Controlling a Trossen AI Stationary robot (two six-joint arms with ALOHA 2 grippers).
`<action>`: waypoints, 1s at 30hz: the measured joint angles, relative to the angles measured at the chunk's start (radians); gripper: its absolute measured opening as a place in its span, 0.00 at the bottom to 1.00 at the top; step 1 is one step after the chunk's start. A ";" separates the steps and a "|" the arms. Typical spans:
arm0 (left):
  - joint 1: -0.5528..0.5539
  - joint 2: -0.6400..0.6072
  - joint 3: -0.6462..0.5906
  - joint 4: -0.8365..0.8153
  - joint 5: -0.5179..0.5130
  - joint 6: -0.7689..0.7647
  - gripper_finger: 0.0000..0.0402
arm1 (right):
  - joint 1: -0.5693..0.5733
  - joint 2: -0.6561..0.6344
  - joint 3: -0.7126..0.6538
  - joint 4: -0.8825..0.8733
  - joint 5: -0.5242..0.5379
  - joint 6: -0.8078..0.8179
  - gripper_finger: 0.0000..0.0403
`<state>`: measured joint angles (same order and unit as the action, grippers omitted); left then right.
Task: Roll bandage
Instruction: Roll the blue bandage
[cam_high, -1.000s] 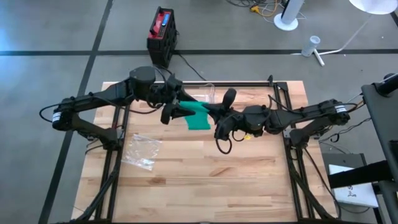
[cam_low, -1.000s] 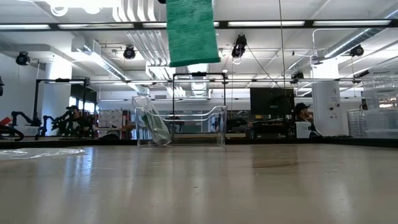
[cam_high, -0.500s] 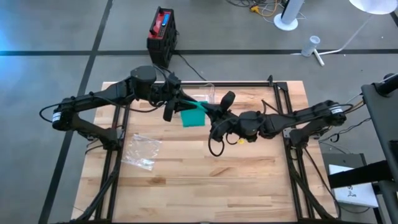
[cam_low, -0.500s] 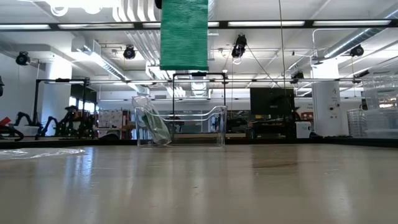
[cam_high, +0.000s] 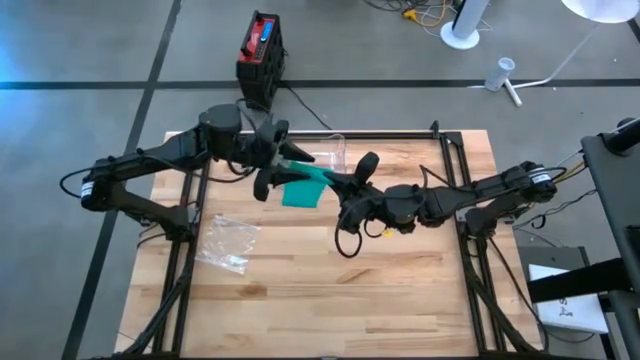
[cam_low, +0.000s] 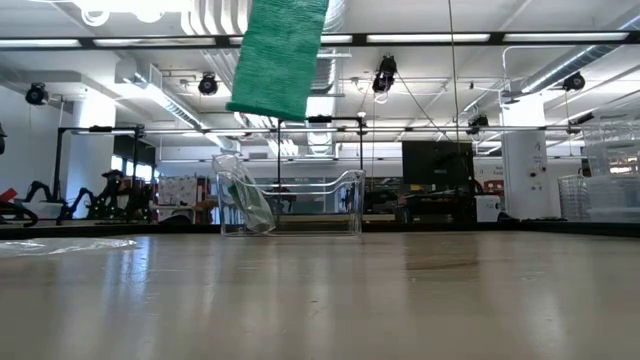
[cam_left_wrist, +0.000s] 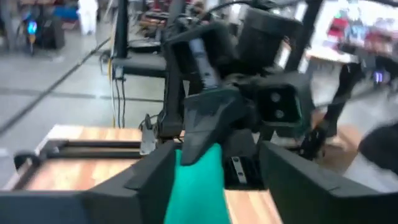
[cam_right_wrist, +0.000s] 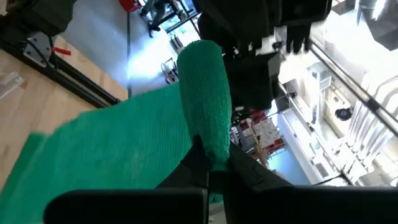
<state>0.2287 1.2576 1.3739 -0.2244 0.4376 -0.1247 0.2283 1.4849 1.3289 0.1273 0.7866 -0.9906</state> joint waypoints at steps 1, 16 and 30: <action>-0.005 -0.003 0.000 -0.004 0.009 0.042 0.57 | 0.000 -0.001 0.000 0.000 0.002 0.007 0.02; -0.095 -0.011 0.000 -0.082 -0.227 0.498 0.69 | -0.017 -0.040 0.002 -0.020 -0.010 0.223 0.02; -0.092 0.002 -0.002 -0.091 -0.265 0.288 0.49 | -0.046 -0.042 0.002 -0.018 -0.053 0.142 0.02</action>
<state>0.1369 1.2597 1.3720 -0.3149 0.1722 0.1638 0.1824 1.4433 1.3305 0.1095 0.7335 -0.8489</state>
